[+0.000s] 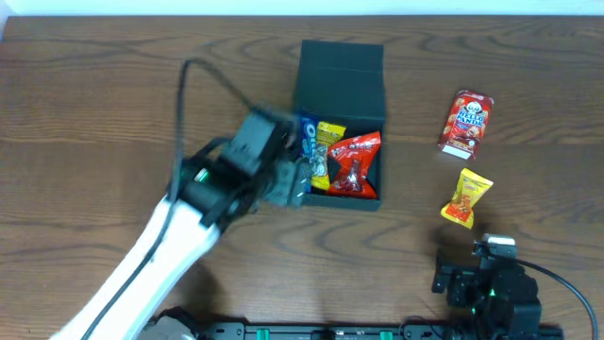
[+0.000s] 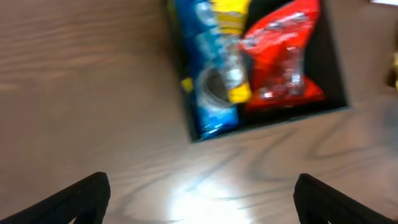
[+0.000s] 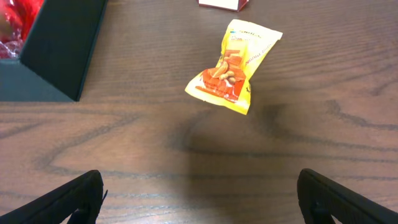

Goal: Pack container

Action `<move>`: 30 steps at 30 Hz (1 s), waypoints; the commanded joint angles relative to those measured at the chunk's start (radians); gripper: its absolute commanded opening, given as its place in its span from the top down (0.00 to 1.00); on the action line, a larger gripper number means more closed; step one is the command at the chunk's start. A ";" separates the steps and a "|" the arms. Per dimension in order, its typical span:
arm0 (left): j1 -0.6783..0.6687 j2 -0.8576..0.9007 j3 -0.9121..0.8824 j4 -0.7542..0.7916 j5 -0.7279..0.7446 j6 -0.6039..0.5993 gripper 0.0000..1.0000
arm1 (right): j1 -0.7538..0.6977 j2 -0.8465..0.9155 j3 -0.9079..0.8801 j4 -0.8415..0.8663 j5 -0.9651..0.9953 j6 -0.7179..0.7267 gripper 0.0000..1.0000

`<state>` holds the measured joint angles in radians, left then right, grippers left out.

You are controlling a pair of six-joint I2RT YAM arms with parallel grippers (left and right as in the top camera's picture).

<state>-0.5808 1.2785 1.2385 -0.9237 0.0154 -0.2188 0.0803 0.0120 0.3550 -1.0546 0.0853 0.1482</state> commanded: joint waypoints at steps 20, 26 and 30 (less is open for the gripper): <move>0.325 -0.892 -0.859 0.069 -0.127 0.024 0.05 | -0.010 -0.005 -0.003 -0.004 0.001 -0.008 0.01; 0.337 -1.057 -0.936 0.061 -0.217 0.023 0.05 | -0.010 -0.005 -0.003 -0.004 0.001 -0.008 0.01; 0.354 -1.131 -1.022 0.060 -0.266 0.022 0.05 | -0.010 -0.005 -0.003 -0.004 0.001 -0.008 0.01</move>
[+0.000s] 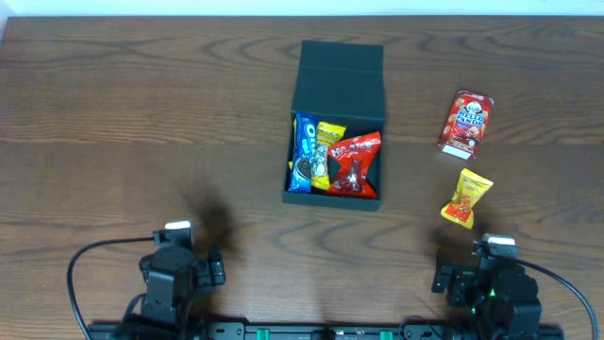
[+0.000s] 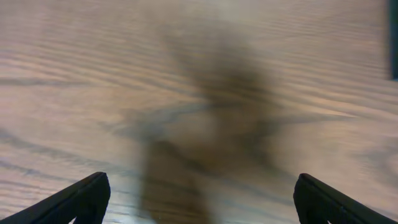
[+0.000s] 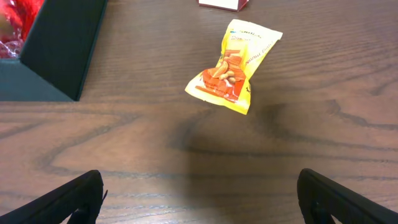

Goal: Pack container

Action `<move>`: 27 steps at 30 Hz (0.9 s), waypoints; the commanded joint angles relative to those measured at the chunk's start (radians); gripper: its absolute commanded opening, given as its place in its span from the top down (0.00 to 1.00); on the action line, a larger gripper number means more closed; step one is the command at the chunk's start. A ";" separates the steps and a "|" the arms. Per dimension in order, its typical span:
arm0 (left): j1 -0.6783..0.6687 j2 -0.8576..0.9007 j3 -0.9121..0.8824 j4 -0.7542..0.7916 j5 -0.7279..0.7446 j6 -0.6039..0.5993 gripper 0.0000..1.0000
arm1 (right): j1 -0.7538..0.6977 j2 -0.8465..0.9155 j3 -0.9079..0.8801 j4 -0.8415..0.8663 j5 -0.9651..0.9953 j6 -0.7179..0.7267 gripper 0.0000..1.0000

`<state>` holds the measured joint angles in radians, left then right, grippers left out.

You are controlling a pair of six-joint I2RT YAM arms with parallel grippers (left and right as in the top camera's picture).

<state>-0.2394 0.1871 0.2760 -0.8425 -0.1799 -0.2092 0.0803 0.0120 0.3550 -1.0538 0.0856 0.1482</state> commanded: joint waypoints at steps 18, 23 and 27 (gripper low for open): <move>0.011 -0.055 -0.093 0.025 -0.056 0.014 0.05 | -0.010 -0.005 -0.003 -0.005 0.001 -0.008 0.01; 0.011 -0.055 -0.093 0.025 -0.056 0.014 0.05 | -0.010 -0.005 -0.003 -0.005 0.001 -0.008 0.01; 0.011 -0.055 -0.093 0.025 -0.056 0.014 0.05 | -0.010 -0.005 -0.003 -0.005 0.001 -0.008 0.01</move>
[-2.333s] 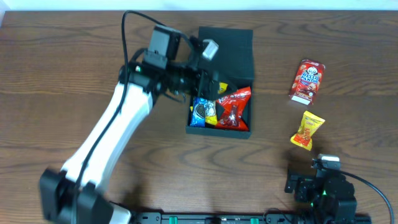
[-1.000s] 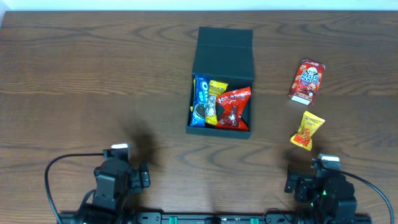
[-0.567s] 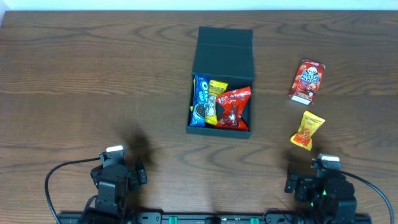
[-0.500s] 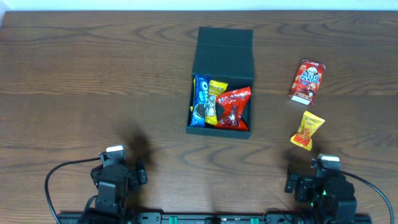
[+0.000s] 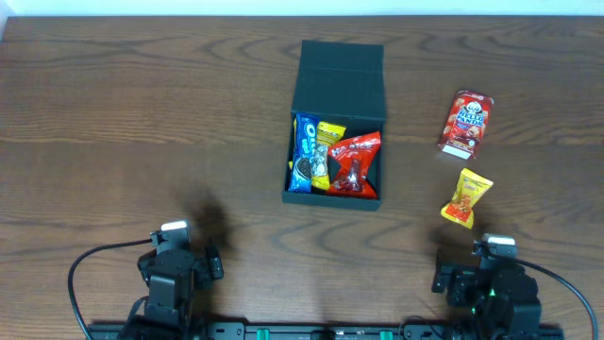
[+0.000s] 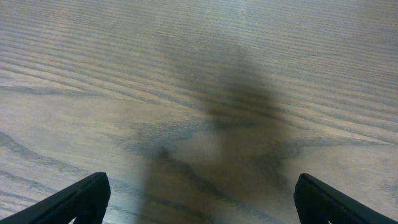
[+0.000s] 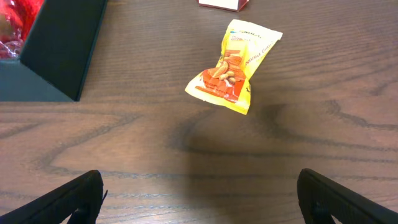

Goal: Pack container
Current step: 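Move the right gripper to the red Hello Panda box and grasp it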

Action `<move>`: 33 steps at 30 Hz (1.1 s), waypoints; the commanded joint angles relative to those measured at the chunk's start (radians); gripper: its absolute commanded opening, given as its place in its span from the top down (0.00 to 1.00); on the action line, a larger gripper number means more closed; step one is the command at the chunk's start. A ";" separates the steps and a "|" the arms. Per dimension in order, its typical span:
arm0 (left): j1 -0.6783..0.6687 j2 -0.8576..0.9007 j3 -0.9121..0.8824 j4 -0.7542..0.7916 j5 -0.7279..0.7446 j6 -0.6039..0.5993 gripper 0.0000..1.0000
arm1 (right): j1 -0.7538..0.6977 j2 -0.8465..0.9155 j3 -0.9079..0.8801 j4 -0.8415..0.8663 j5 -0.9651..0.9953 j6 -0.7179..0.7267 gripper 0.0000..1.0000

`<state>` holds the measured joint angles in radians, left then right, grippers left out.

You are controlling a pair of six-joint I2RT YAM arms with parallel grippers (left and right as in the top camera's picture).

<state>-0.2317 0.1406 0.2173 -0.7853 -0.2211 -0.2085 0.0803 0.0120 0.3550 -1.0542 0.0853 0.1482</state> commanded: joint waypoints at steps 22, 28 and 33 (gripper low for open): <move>0.004 -0.008 -0.035 -0.032 -0.014 0.014 0.05 | -0.010 0.583 0.517 0.156 0.018 -0.007 0.01; 0.004 -0.008 -0.035 -0.032 -0.014 0.014 0.05 | -0.010 0.878 0.817 0.064 -0.042 -0.006 0.01; 0.004 -0.008 -0.035 -0.032 -0.014 0.014 0.05 | -0.010 0.985 0.829 0.116 -0.060 0.062 0.01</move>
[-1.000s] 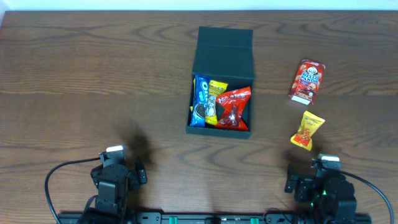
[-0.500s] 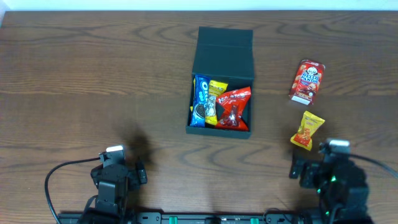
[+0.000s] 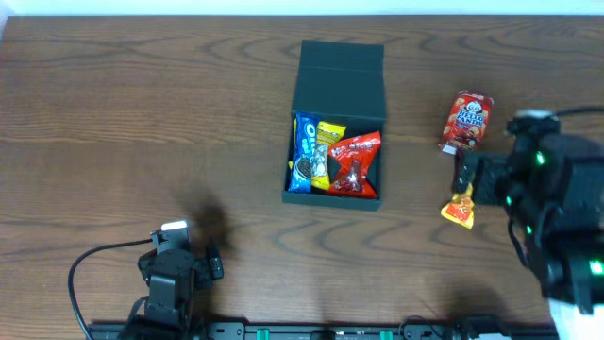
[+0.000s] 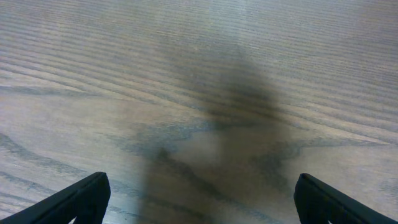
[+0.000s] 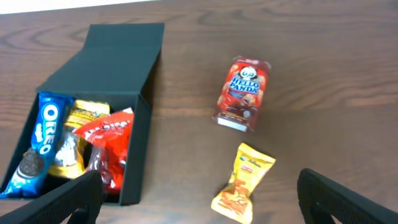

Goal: Pack container
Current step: 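Move the right gripper to the red Hello Panda box and grasp it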

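Observation:
The dark green box (image 3: 340,80) stands open mid-table, its lid (image 5: 118,56) laid back. Inside lie a blue Oreo pack (image 3: 304,151), a yellow pack (image 3: 326,142) and a red pack (image 3: 355,163). A red Hello Panda box (image 5: 244,93) and a yellow snack packet (image 5: 242,185) lie on the wood to its right. My right gripper (image 5: 199,205) hangs open, raised above the yellow packet (image 3: 458,211), holding nothing. My left gripper (image 4: 199,199) rests open over bare wood at the front left (image 3: 177,269).
Wood-grain table (image 3: 113,113) all round. The right arm's body (image 3: 557,198) covers the right side, and its cable runs along there. A rail lies along the front edge (image 3: 321,331).
My right arm has left its place at the front right edge and now hangs higher and farther back, over the yellow packet. The left arm and the snacks have not moved.
First my left gripper was open at the box's front left corner, with the Oreo pack lying inside. A second later it was back at the front left edge and has stayed there. My right arm rested at the front right until now.

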Action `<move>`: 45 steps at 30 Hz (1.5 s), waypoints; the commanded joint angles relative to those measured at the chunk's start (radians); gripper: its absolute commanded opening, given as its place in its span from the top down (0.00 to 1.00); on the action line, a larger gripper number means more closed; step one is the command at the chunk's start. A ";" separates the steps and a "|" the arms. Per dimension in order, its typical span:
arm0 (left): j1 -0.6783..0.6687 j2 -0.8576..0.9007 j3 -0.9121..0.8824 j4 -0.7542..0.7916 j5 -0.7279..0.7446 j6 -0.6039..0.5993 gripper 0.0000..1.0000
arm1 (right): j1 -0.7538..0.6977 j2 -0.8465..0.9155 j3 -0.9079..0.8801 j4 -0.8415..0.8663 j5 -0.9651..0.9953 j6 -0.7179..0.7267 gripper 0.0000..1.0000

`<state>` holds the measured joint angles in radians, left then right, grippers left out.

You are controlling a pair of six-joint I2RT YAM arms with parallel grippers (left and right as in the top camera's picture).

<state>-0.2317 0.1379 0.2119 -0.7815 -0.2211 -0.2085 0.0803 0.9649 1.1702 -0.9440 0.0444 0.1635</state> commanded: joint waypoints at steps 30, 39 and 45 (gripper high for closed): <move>0.004 -0.005 -0.029 -0.036 -0.014 0.014 0.05 | -0.230 1.080 0.664 -0.151 0.006 0.116 0.01; 0.004 -0.005 -0.029 -0.036 -0.014 0.014 0.05 | -0.220 1.181 0.664 -0.029 -0.002 0.112 0.01; 0.004 -0.005 -0.029 -0.036 -0.014 0.014 0.05 | -0.201 1.228 0.663 -0.005 -0.004 0.111 0.01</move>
<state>-0.2317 0.1375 0.2108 -0.7807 -0.2207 -0.2085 -0.1356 2.1670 1.8153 -0.9543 0.0406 0.2909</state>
